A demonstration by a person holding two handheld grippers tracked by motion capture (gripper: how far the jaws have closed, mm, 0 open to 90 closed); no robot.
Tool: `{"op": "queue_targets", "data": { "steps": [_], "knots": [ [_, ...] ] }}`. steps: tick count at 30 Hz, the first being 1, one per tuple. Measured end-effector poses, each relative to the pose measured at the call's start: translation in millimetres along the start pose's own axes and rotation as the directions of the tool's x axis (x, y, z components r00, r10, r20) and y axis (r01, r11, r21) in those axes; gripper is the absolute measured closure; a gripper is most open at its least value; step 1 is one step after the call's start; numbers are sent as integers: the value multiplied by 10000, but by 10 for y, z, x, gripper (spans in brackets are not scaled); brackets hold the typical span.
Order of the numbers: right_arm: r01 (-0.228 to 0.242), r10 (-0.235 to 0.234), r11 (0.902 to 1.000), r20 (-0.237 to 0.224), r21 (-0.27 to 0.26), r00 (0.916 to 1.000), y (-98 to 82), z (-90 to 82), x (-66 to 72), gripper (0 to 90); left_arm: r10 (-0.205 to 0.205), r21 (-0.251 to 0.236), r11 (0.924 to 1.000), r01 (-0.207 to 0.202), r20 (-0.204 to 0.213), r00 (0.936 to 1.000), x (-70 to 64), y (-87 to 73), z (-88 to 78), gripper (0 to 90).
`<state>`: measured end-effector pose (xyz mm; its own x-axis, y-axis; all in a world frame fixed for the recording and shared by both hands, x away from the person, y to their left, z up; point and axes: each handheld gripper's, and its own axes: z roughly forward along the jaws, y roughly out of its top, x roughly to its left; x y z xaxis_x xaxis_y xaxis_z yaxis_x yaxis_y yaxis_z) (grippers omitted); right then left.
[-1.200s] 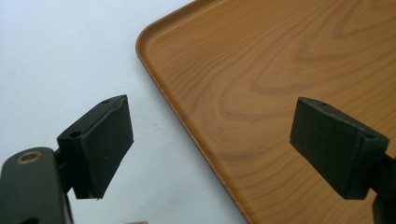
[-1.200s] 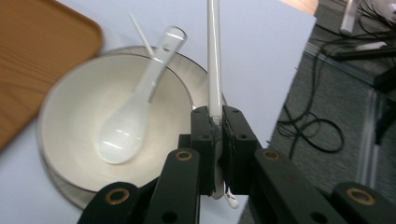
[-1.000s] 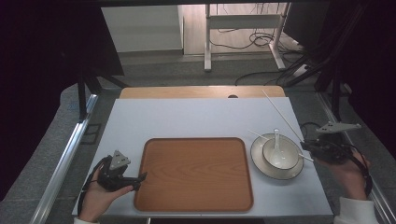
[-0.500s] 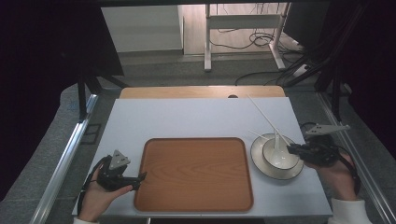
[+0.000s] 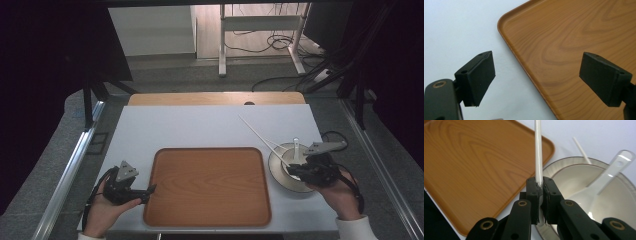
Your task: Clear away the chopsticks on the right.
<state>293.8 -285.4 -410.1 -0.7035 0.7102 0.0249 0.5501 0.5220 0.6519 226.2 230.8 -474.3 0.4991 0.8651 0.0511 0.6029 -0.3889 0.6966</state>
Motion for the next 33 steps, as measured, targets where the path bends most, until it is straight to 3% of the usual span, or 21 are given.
{"op": "queue_targets", "data": {
  "steps": [16, 33],
  "knots": [
    [525, -493, 9961, -456, 704, 9977, -33, 303, 361, 844, -91, -46, 9999, 91, 2, 10000, 18, -6, -8, 126],
    [827, -701, 9799, -748, 1814, 9947, -85, 659, 550, 843, -64, 38, 10000, 64, 37, 10000, 13, -10, 13, 126]
  ]
}}
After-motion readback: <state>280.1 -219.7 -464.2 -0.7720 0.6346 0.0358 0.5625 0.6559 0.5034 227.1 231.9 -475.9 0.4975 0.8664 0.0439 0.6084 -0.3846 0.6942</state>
